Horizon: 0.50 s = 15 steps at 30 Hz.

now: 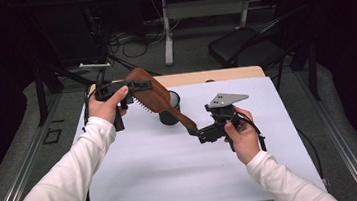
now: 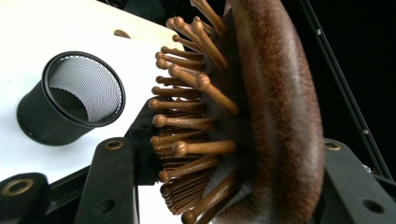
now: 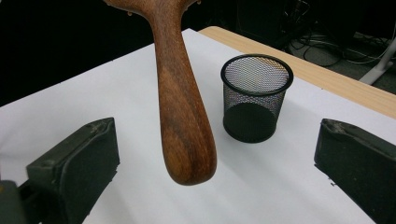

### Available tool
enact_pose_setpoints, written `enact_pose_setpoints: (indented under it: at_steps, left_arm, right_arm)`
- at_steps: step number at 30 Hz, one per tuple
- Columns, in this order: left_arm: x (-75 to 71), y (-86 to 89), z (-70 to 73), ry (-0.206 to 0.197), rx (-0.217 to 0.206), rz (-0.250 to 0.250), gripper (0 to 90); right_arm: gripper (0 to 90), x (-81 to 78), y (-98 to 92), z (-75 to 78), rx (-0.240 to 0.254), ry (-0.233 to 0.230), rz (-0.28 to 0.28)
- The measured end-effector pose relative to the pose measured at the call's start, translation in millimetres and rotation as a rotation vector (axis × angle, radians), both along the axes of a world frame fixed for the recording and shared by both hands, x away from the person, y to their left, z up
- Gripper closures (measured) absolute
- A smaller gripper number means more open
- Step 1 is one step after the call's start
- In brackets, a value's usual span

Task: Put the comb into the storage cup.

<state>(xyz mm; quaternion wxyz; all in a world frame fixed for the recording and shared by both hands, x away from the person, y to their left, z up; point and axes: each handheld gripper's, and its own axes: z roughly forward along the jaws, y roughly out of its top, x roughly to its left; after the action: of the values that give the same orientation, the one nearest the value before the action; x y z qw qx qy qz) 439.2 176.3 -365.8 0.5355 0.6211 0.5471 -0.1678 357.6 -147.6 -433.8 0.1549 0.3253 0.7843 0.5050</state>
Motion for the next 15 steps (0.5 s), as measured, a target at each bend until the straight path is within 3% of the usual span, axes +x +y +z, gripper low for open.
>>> enact_pose_setpoints:
  at_steps: [5, 9, 10, 11, 15]
  left_arm:
    - [2.7, 3.0, 1.4, -0.005, -0.001, 0.019, 48.2]
    - [4.7, 6.1, 1.9, -0.013, -0.009, 0.035, 48.2]
    - [5.3, 6.8, 1.9, -0.011, -0.010, 0.039, 48.2]
    - [6.1, 7.9, 1.6, -0.013, -0.007, 0.040, 48.2]
    - [8.5, 10.5, 1.2, -0.014, -0.012, 0.060, 48.2]
  right_arm:
    - [0.0, 0.8, -1.6, 0.9, 0.013, 0.005, 0.002]
    - [0.0, 1.3, -4.3, 1.8, 0.044, 0.008, 0.041]
    - [4.2, 1.3, -4.8, 2.0, 0.047, 0.006, 0.049]
    - [17.3, 0.1, -4.8, 2.4, 0.039, -0.007, 0.051]
    - [13.7, -0.8, -3.5, 1.8, 0.021, -0.021, 0.048]
